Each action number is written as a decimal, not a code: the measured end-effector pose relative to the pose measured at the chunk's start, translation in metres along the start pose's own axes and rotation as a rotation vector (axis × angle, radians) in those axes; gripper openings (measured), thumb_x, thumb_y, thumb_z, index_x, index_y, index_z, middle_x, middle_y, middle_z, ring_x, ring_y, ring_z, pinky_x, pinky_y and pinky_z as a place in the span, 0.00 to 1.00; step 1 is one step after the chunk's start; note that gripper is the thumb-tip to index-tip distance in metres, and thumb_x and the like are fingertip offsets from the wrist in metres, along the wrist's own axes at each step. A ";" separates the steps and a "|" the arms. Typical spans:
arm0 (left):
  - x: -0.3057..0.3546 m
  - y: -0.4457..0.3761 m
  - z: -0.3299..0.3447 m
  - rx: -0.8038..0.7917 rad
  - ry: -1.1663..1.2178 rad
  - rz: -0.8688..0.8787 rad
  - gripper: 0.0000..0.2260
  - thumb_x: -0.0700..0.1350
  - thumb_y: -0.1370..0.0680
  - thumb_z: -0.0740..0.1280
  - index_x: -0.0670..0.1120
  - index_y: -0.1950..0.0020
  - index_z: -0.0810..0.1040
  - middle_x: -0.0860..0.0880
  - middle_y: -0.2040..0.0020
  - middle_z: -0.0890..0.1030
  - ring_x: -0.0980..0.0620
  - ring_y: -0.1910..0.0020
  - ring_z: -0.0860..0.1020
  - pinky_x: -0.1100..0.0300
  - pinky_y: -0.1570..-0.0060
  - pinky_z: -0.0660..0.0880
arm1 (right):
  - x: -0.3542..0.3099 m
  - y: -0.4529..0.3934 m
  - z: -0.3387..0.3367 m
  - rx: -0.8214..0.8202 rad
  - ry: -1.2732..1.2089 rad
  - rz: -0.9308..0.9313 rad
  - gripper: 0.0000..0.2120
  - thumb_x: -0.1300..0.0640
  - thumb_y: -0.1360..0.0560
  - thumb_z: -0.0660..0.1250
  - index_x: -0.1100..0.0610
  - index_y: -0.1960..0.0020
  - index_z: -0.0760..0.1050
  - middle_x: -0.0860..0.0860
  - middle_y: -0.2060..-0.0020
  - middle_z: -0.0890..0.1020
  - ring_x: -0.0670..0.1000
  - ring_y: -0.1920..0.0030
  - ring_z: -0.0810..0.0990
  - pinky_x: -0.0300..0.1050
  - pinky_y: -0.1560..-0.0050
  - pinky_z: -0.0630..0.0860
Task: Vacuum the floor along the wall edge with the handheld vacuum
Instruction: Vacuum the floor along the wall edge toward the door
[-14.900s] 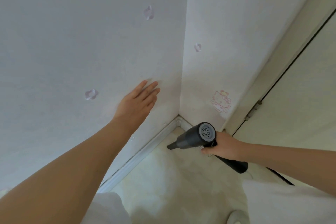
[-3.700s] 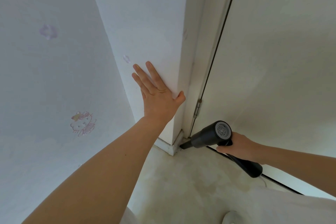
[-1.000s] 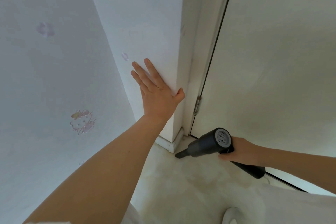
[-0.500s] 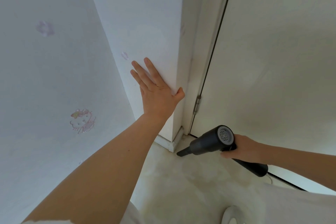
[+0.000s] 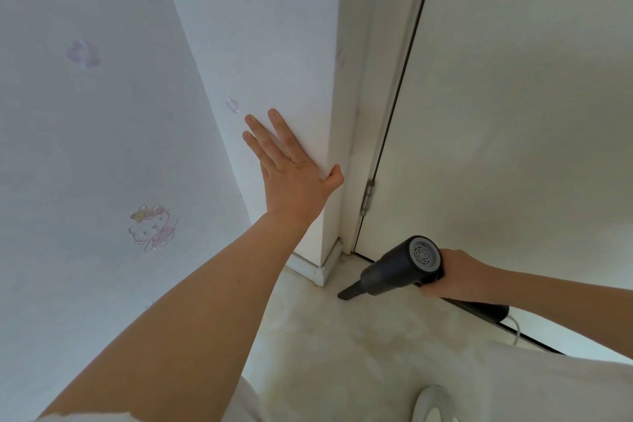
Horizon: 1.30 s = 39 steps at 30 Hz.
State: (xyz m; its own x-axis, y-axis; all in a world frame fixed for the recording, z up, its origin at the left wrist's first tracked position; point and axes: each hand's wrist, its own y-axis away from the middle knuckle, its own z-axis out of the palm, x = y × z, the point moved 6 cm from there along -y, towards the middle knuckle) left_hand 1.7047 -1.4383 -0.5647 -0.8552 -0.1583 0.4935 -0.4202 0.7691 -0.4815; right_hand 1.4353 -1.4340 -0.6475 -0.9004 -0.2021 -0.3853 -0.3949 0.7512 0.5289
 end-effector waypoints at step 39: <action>0.012 0.072 -0.119 -0.873 0.004 0.125 0.42 0.54 0.25 0.74 0.52 0.19 0.52 0.51 0.21 0.60 0.48 0.25 0.64 0.55 0.30 0.63 | -0.120 0.113 -0.070 0.154 -0.308 -0.255 0.06 0.61 0.29 0.71 0.54 0.57 0.74 0.53 0.65 0.80 0.50 0.63 0.78 0.39 0.60 0.75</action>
State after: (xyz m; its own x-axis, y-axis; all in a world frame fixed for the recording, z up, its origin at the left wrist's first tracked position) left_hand 1.7003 -1.3110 -0.5070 -0.8777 -0.0405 0.4775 0.0597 0.9794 0.1927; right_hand 1.4860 -1.3686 -0.4885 -0.6720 -0.2140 -0.7090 -0.5448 0.7913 0.2775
